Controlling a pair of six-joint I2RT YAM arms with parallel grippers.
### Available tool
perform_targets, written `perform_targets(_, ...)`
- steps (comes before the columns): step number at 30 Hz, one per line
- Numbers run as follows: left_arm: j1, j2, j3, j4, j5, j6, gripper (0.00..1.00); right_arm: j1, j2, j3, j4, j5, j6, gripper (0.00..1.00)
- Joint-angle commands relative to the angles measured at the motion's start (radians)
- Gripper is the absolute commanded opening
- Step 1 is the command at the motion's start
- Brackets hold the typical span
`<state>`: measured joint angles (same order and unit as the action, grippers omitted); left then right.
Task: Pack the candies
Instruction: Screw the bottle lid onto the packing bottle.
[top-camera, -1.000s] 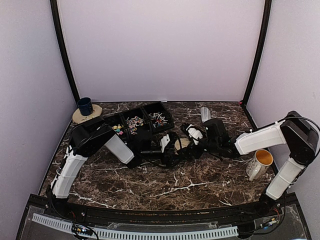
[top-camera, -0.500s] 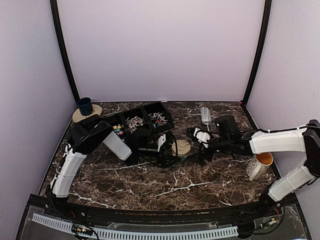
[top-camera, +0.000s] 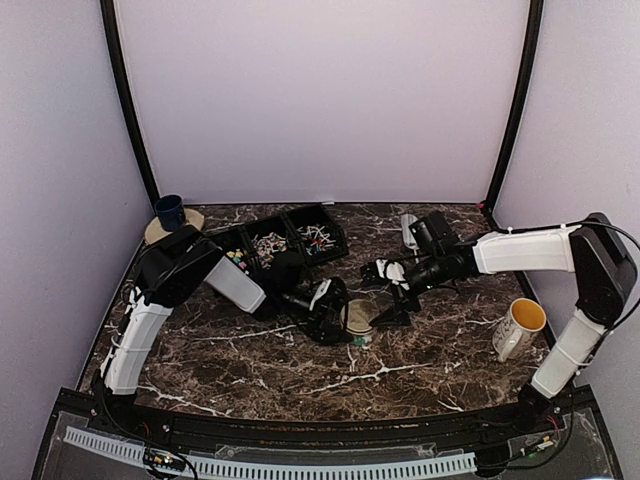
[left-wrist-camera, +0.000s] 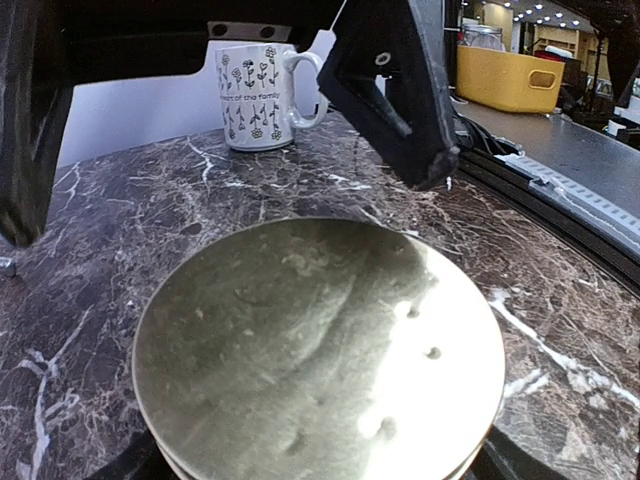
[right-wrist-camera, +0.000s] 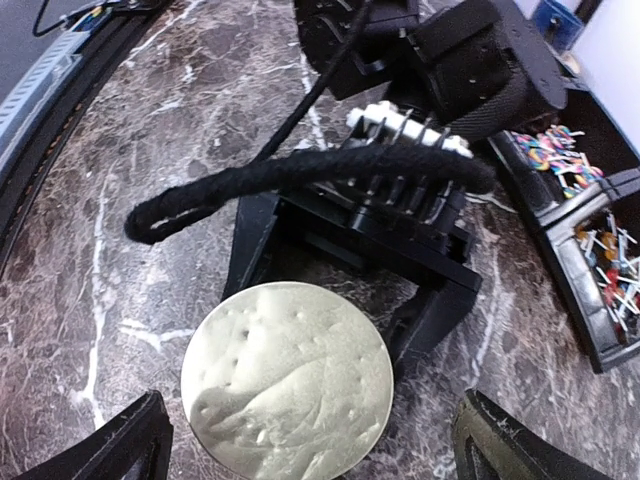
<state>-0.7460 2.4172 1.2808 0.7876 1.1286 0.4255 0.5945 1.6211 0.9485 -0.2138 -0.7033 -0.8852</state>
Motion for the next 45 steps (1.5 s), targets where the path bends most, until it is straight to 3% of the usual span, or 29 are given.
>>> perform_targets(1, -0.016, 0.074, -0.049, -0.347, 0.029, 0.094, 0.8, -0.01, 0.082, 0.104, -0.212, -0.121, -0.195, 0.97)
perform_targets(24, -0.019, 0.079, -0.035, -0.374, 0.031, 0.107, 0.8, 0.015, 0.23, 0.197, -0.257, -0.168, -0.235, 0.97)
perform_targets(45, -0.02, 0.085, -0.029, -0.366, 0.014, 0.091, 0.8, 0.024, 0.247, 0.225, -0.232, -0.197, -0.183, 0.98)
